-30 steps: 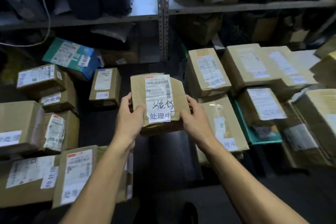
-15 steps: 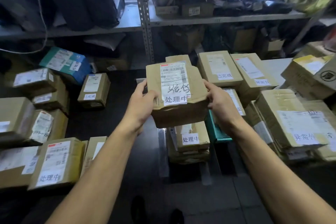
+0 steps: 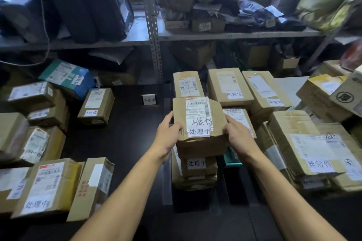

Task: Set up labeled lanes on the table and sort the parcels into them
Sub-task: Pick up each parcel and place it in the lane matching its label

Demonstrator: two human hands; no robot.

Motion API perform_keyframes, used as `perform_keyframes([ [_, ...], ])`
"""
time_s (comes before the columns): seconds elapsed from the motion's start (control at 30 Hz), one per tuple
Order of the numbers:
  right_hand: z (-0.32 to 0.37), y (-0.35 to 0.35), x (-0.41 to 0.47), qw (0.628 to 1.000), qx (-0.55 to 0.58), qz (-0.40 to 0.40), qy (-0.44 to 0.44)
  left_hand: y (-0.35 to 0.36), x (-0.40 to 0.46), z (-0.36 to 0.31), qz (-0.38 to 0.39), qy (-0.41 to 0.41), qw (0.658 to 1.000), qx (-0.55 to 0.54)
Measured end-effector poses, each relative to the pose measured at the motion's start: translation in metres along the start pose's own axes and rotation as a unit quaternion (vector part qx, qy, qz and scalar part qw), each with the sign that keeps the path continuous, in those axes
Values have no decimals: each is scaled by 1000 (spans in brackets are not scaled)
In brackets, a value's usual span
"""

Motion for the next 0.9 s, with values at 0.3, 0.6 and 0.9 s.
perform_keyframes([
  [0.3, -8, 6, 1, 998, -59, -17, -14, -5, 0, 18, -28, 8, 998, 48],
  [0.6, -19, 6, -2, 989, -133, -52, 32, -10, -4, 16, -34, 20, 995, 94],
  [0.9, 9, 14, -15, 968, -233, -93, -24, -21, -9, 0, -70, 56, 981, 175],
])
Point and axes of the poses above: each hand's wrist, its own x-axis towards the middle knuckle, its own y-axis out of the palm, z = x × y, the point moved 8 cm from there along x, towards the middle knuckle, and after that the axes turned 1 degree about x, right-handed, at the moved point
